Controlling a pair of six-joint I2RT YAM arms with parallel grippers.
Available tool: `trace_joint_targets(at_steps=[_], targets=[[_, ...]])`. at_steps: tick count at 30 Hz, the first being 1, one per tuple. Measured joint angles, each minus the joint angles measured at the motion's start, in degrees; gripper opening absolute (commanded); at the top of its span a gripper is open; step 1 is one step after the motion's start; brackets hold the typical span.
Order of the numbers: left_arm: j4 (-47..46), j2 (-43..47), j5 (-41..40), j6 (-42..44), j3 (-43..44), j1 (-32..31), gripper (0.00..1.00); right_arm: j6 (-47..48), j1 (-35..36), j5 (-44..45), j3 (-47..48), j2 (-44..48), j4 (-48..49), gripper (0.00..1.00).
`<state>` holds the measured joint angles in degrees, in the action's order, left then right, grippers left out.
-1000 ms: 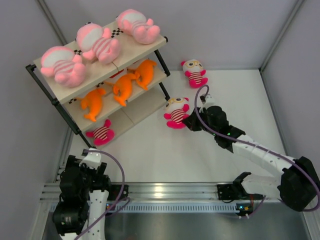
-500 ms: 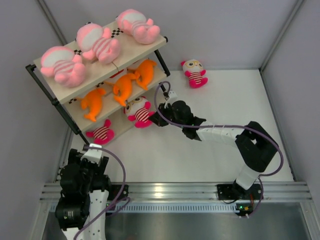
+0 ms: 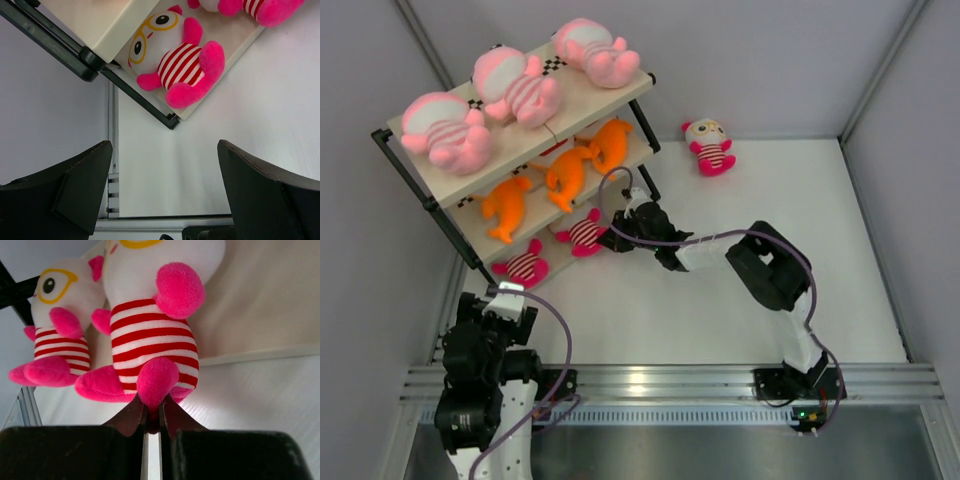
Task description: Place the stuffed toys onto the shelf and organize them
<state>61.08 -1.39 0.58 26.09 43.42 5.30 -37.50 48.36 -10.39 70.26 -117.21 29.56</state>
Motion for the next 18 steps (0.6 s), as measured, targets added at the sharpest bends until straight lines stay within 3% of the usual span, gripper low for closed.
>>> trace_joint_targets(at_steps=[5, 8, 11, 12, 15, 18], targets=[[-0.7, 0.0, 0.0, 0.0, -0.2, 0.3, 0.93, -0.6, 0.0, -2.1, 5.9, -5.8, 0.1, 0.0], [-1.1, 0.0, 0.0, 0.0, -0.5, 0.3, 0.93, -1.6, 0.0, -3.1, 9.0, -7.4, 0.9, 0.06], [-1.2, 0.0, 0.0, 0.1, -0.8, 0.6, 0.93, -2.7, 0.0, -3.3, 11.7, -9.6, 0.9, 0.32], [-1.1, 0.0, 0.0, 0.1, -0.8, 0.7, 0.93, -2.8, 0.0, -3.4, 12.4, -10.1, 0.9, 0.48], [-1.2, 0.0, 0.0, 0.2, -0.8, 0.7, 0.93, -3.8, -0.1, -4.7, 12.3, -10.2, 1.6, 0.6], [-1.2, 0.0, 0.0, 0.2, -0.8, 0.8, 0.93, -4.6, -0.2, -5.7, 9.2, -8.6, 3.5, 0.65]])
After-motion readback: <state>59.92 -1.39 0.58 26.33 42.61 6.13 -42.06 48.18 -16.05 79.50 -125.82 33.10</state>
